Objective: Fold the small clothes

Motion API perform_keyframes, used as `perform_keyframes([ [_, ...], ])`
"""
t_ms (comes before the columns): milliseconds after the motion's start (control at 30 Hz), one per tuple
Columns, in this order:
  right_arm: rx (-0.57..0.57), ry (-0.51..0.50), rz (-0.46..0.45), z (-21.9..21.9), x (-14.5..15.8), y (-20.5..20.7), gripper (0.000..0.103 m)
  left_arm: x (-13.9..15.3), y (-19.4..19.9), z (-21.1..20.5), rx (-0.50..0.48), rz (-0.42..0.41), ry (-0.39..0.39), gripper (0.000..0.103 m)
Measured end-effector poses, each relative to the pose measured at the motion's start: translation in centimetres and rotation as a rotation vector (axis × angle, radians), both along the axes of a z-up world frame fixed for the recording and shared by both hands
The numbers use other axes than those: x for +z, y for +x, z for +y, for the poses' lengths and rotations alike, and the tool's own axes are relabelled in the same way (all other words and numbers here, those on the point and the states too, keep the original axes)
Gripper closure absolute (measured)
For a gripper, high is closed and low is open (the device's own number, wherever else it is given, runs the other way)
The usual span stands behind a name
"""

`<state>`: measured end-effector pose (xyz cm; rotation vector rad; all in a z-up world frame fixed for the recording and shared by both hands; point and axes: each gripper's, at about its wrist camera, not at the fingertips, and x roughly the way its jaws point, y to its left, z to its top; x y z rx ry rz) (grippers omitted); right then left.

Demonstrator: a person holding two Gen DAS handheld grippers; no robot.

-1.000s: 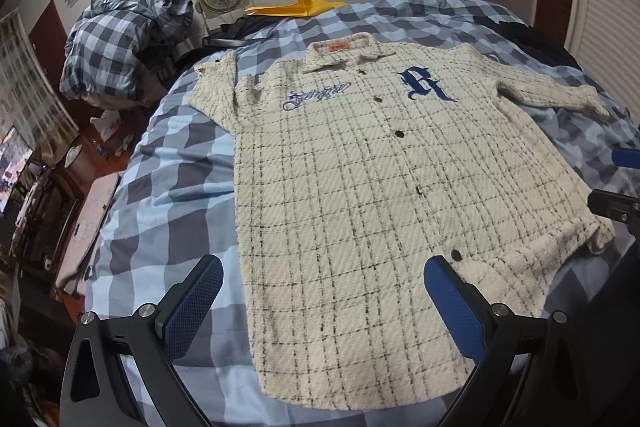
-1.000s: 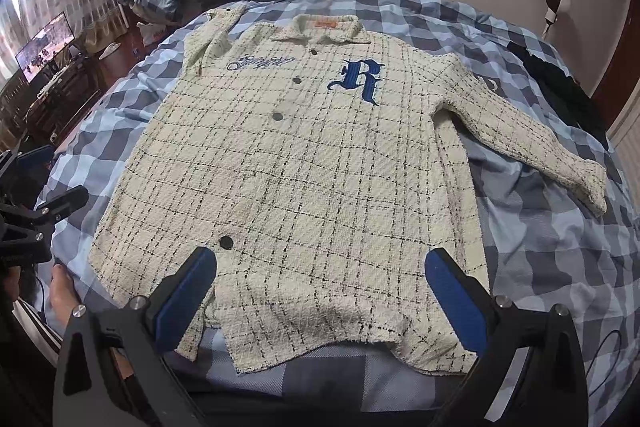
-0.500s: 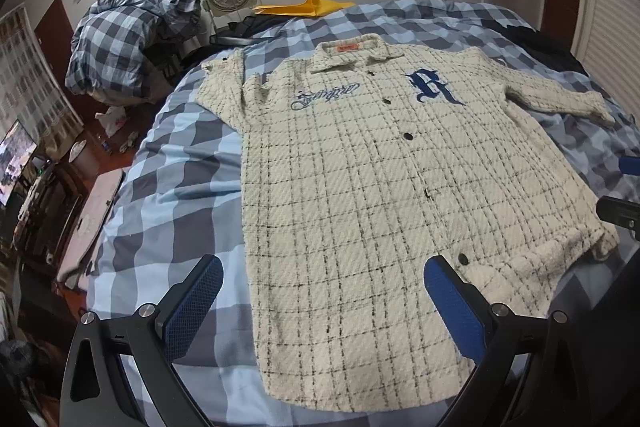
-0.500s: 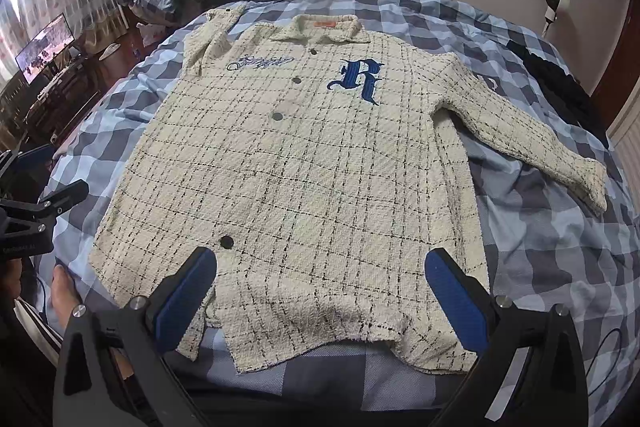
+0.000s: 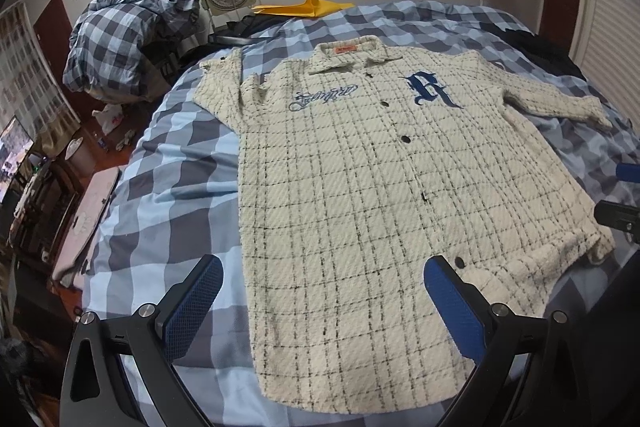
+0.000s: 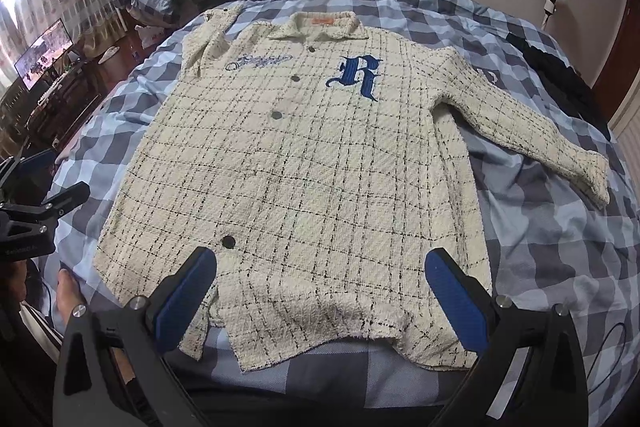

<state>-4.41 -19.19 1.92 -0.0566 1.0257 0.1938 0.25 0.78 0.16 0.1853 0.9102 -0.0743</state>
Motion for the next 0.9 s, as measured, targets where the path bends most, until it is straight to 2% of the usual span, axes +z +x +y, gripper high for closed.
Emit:
perform_keyframes([
  [167, -0.001, 0.035, 0.037, -0.5, 0.3, 0.3, 0.001, 0.1, 0.0, 0.1, -0.002, 0.004, -0.013, 0.001],
  [300, -0.056, 0.097, 0.025, -2.5, 1.8, 0.7, 0.001, 0.1, 0.0, 0.3, -0.004, 0.006, -0.022, 0.001],
  [467, -0.12, 0.084, 0.016, -6.2, 3.7, 1.7, 0.001, 0.0, 0.1, 0.5, 0.003, 0.011, -0.026, 0.001],
  [567, -0.208, 0.123, 0.018, -10.4, 4.4, 2.2, 0.001, -0.2, 0.2, 0.6, 0.002, 0.023, -0.032, 0.001],
  [733, -0.372, 0.199, 0.063, -17.6, 3.6, 2.7, 0.001, -0.3, 0.6, 0.9, 0.009, 0.03, -0.033, 0.001],
  [900, -0.537, 0.168, 0.11, -25.3, 1.8, 4.2, 0.001, -0.7, 1.1, 1.5, 0.034, 0.051, -0.04, 0.001],
])
